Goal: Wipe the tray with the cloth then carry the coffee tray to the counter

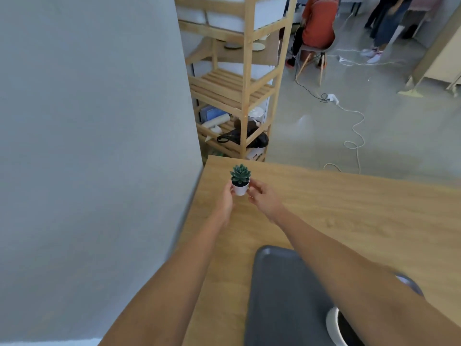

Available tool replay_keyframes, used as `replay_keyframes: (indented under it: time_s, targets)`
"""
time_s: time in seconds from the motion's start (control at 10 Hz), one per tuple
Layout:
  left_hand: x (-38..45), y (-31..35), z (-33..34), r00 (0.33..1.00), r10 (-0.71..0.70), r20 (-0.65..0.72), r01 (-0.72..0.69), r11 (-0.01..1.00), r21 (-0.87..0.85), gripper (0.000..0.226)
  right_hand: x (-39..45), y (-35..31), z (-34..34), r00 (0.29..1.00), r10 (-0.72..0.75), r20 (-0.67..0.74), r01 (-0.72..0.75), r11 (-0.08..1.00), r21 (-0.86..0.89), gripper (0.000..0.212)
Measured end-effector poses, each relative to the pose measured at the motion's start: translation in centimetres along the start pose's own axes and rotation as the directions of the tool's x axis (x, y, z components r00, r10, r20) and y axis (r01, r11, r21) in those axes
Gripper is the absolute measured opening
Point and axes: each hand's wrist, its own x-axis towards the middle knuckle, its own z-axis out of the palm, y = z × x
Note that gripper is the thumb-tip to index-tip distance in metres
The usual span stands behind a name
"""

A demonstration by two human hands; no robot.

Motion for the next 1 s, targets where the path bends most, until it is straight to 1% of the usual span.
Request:
replay_keyframes:
  time_s: [0.1, 0.2, 0.3, 0.4, 0.5, 0.6, 0.7, 0.8, 1.0]
  targets:
    - [2.1, 0.6, -1.4, 0.999, 0.003, -0.033, -0.003, 1.0, -0.018, 0.042, 3.0, 0.2, 1.6, 1.0, 0.001, 0.014, -0.001, 1.0, -0.016, 0.045]
    - [4.0, 1.4, -2.5, 0.998, 0.006, -0.069, -0.009, 0.999, -0.043, 0.032, 4.9, -0.8, 2.9, 1.0, 0.006, 0.024, -0.006, 1.0, -0.004, 0.046]
    - [5.8, 2.2, -3.2, 0.996, 0.016, -0.091, -0.02, 0.998, -0.051, 0.033, 6.7, -1.7, 3.7, 0.999, -0.012, 0.039, 0.013, 1.0, -0.003, 0.044]
    - [7.4, 2.8, -3.8, 0.992, 0.03, -0.122, -0.038, 0.998, -0.057, 0.039, 8.6, -2.2, 4.2, 0.998, -0.035, 0.052, 0.035, 0.999, -0.015, 0.044]
    - [8.6, 3.4, -4.1, 0.992, 0.043, -0.118, -0.05, 0.998, -0.049, 0.044, 10.2, -2.2, 4.6, 0.996, -0.05, 0.072, 0.051, 0.998, -0.021, 0.045]
    - [9.4, 3.9, -4.5, 0.991, 0.032, -0.132, -0.039, 0.998, -0.055, 0.047, 10.8, -2.9, 4.8, 0.996, -0.045, 0.081, 0.05, 0.997, -0.054, 0.046]
    - [9.8, 4.2, -4.6, 0.989, 0.039, -0.142, -0.048, 0.997, -0.063, 0.048, 11.7, -2.7, 5.1, 0.993, -0.04, 0.108, 0.046, 0.998, -0.051, 0.05]
    - [9.6, 4.3, -4.6, 0.989, 0.028, -0.147, -0.039, 0.997, -0.072, 0.048, 11.5, -3.1, 5.0, 0.991, -0.008, 0.135, 0.019, 0.997, -0.078, 0.055]
    - [7.3, 3.6, -4.0, 0.986, 0.056, -0.16, -0.057, 0.998, -0.001, 0.045, 9.5, -2.8, 3.1, 0.985, 0.084, 0.149, -0.081, 0.996, -0.028, 0.059]
